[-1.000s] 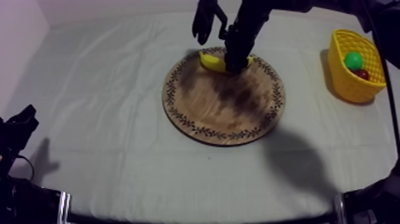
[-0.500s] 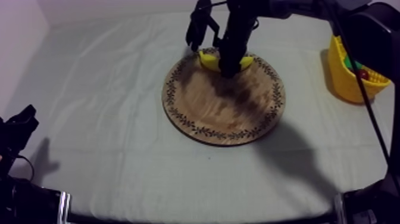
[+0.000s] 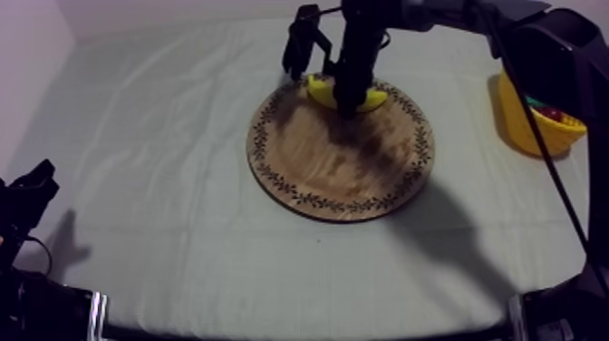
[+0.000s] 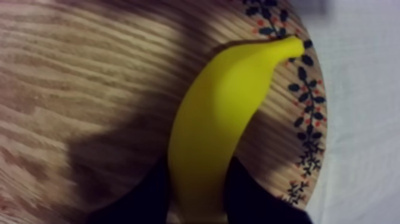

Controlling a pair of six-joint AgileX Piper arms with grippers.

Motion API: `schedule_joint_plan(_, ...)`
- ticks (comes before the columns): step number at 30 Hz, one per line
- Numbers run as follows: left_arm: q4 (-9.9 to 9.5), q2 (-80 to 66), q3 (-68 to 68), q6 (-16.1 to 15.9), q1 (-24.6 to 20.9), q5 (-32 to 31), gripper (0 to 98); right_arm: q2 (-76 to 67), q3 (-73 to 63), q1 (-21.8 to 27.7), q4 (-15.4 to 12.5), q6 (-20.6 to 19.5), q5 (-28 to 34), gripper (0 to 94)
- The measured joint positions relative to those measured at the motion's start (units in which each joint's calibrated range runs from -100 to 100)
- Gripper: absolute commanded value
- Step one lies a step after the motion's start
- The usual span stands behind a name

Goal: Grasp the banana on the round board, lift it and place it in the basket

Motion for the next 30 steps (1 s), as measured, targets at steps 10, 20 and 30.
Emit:
schedule_joint_plan(10, 0.00, 0.0, 0.0, 0.0, 0.0, 0.0, 0.1, -1.9, 1.4, -0.8, -0.1, -0.7, 0.5, 13.3)
schedule_joint_plan(20, 0.00, 0.0, 0.0, 0.0, 0.0, 0.0, 0.1, -18.4, 16.0, -1.2, 0.2, 0.9, 0.6, 14.6)
schedule_joint_plan(30, 0.00, 0.0, 0.0, 0.0, 0.0, 0.0, 0.1, -39.3, 35.9, 3.6, 2.8, 2.4, 1.1, 14.3)
